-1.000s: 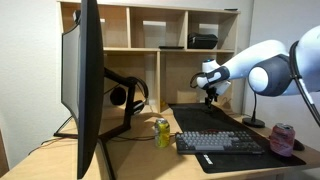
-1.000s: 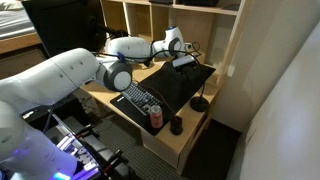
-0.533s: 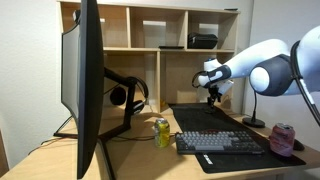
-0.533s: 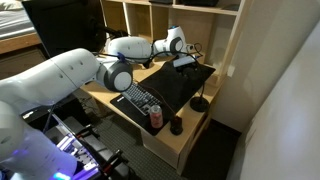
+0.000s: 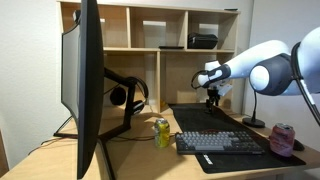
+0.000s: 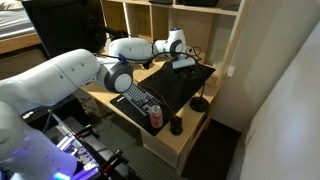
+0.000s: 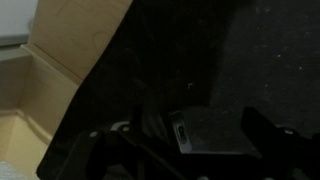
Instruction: Turn on the desk lamp
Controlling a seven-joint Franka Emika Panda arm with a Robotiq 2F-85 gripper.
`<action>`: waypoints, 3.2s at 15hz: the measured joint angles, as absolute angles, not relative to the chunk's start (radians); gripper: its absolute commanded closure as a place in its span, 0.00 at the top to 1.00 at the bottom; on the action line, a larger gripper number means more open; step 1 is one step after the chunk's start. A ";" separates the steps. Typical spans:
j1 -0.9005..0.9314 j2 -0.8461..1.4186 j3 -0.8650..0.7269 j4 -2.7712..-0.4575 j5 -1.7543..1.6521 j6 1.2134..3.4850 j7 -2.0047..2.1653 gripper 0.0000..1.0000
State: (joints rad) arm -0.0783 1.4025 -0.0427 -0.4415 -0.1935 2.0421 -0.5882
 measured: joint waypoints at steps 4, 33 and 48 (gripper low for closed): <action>-0.075 1.417 -0.043 -0.407 -0.192 2.029 -0.588 1.00; -0.125 1.435 0.064 -0.431 -0.175 2.017 -1.275 1.00; -0.099 1.472 -0.004 -0.441 -0.212 2.135 -1.110 1.00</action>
